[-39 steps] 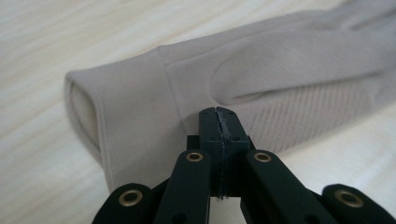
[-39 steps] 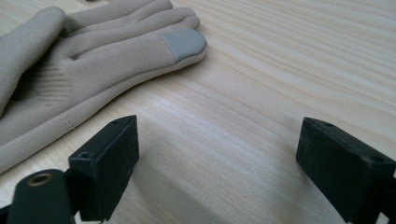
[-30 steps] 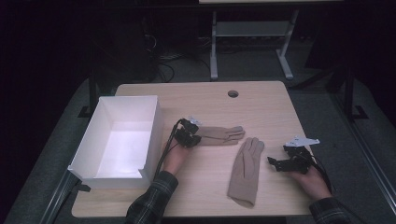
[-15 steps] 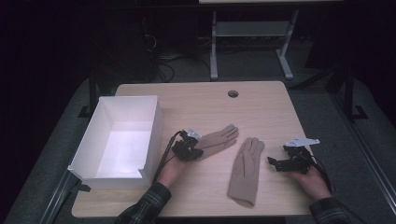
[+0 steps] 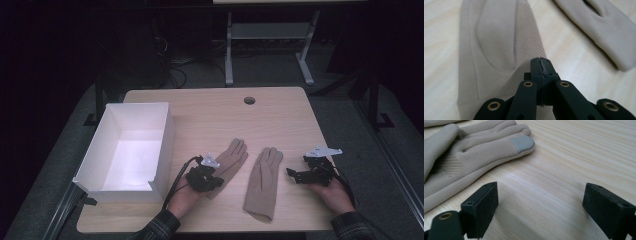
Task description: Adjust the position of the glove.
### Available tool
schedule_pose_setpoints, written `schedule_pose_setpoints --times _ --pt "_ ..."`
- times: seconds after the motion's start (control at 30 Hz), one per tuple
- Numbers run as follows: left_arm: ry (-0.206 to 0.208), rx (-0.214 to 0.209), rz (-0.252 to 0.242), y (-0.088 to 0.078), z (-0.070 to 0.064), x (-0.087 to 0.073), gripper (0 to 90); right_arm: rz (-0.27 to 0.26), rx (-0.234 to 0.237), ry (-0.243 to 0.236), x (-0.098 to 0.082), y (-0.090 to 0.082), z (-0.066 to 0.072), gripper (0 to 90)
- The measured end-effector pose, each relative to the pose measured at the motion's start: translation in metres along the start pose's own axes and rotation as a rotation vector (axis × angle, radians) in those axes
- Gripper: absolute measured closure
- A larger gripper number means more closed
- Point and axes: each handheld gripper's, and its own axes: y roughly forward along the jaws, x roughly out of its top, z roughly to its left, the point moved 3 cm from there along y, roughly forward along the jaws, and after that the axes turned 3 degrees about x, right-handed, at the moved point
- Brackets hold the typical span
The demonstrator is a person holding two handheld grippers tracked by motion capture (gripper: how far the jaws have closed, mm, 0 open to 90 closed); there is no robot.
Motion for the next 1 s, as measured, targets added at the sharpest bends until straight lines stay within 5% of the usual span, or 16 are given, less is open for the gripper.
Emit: schedule_pose_setpoints --times 0.2,0.4,0.5,0.73,1.0 --pt "-0.004 0.015 -0.036 -0.006 0.002 0.004 83.6 0.001 -0.001 0.001 0.0 0.0 0.0 12.7" --pt "-0.027 0.082 -0.094 -0.016 0.025 0.012 73.9 0.0 -0.001 0.001 0.0 0.0 0.0 12.7" --pt "-0.05 0.111 -0.102 -0.012 0.04 0.017 61.7 -0.001 -0.001 -0.003 0.0 0.001 0.0 12.8" --pt "-0.071 0.111 -0.102 -0.001 0.05 0.02 51.9 -0.003 -0.002 0.0 0.001 0.001 0.0 12.8" --pt "-0.044 0.131 -0.053 0.011 0.051 0.016 44.4 -0.003 -0.002 0.001 0.001 0.001 0.0 12.8"
